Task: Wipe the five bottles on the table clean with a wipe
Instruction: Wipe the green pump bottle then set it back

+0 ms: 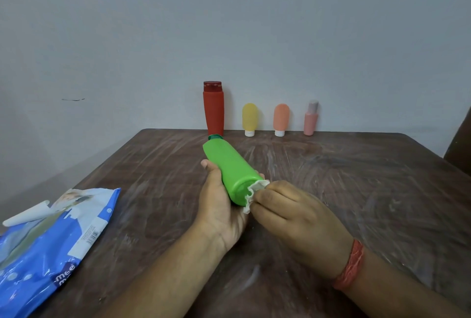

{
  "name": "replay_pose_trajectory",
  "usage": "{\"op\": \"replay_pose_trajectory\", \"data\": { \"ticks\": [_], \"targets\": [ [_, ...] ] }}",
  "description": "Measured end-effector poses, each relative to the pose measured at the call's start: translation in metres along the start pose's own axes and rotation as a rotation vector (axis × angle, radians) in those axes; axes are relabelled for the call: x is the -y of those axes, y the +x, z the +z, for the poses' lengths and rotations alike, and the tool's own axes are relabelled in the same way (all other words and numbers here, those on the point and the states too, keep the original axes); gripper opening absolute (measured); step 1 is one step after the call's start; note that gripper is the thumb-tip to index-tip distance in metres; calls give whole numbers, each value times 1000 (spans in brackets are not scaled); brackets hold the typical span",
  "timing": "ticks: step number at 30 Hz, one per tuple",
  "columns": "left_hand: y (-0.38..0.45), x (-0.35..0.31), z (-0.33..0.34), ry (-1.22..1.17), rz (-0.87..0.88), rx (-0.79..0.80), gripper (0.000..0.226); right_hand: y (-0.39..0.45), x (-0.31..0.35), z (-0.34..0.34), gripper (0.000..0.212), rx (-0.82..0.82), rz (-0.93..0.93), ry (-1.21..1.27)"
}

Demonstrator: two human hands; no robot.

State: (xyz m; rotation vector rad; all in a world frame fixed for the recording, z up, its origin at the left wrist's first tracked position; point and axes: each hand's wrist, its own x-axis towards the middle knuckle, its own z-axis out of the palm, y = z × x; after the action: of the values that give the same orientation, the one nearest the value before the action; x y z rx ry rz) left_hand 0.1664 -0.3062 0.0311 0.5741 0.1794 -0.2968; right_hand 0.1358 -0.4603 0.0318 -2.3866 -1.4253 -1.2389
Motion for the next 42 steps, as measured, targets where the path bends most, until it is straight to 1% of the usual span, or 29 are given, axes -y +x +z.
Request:
{"op": "replay_pose_trajectory", "data": {
  "ticks": [2, 4, 6, 8, 10, 12, 13, 15, 17, 18, 19, 21, 23, 24, 25, 26, 28, 29, 30, 32, 34, 36, 37, 38, 40, 42],
  "targets": [
    [-3, 2, 1, -20, -30, 21, 103, 0, 1, 1, 21, -13, -19, 7],
    [-7, 9, 2, -18, -96, 54, 91, 1, 5, 1, 16, -48, -38, 31],
    [-9, 13, 5, -23, -114, 79, 81, 3, 6, -1, 14, -75, -35, 42],
    [-5, 15, 6, -22, -50, 101, 84, 2, 3, -3, 16, -72, 14, 34],
    [0, 11, 5, 22, 81, 31, 89, 0, -2, -5, 17, -42, 81, 22],
    [6, 5, 0, 36, 165, -37, 95, -1, -3, -4, 18, 6, 88, 4],
    [6, 3, -2, 41, 168, -49, 98, -1, -2, -2, 19, 24, 61, -5],
    [2, 5, -2, 52, 68, -15, 98, 1, 2, 2, 19, 26, -6, -9],
    [-3, 12, 1, 37, -11, 38, 87, 3, 4, 2, 17, -18, -33, 11],
    [-3, 15, 2, 24, -1, 56, 82, 4, 3, 1, 16, -44, -25, 28],
    [-1, 17, 2, 23, 36, 72, 82, 3, 1, -1, 16, -65, -3, 37],
    [4, 18, 3, 39, 115, 56, 86, 0, -6, -6, 16, -74, 69, 31],
    [6, 13, 1, 50, 187, -1, 88, -2, -7, -7, 18, -26, 108, 27],
    [7, 10, -1, 61, 199, -27, 90, -1, -5, -5, 21, 10, 87, 29],
    [7, 7, -4, 76, 184, -38, 93, 0, -2, -2, 23, 37, 46, 29],
    [5, 7, -5, 89, 133, -26, 95, 1, 1, 0, 23, 43, 0, 22],
    [-1, 11, -2, 78, 20, 37, 90, 3, 4, 1, 19, -12, -48, 21],
    [-1, 14, -2, 69, 26, 73, 86, 4, 2, 0, 16, -59, -41, 32],
    [3, 17, -3, 73, 70, 104, 85, 3, 0, -2, 14, -99, -19, 42],
    [10, 18, -4, 101, 138, 105, 85, 0, -6, -6, 13, -122, 57, 47],
    [11, 14, -1, 205, 213, 29, 90, -4, -10, -7, 10, -108, 167, 84],
    [10, 12, 0, 390, 304, -101, 101, -5, -13, -6, 9, -108, 309, 180],
    [9, 11, -1, 485, 359, -141, 106, -5, -14, -5, 10, -115, 375, 244],
    [7, 12, -3, 579, 426, -152, 106, -4, -14, -4, 10, -121, 426, 311],
    [4, 12, -6, 797, 558, -130, 98, -3, -12, -1, 10, -128, 496, 427],
    [5, 15, -7, 927, 628, -96, 91, -3, -10, 5, 12, -141, 590, 535]
  ]
}}
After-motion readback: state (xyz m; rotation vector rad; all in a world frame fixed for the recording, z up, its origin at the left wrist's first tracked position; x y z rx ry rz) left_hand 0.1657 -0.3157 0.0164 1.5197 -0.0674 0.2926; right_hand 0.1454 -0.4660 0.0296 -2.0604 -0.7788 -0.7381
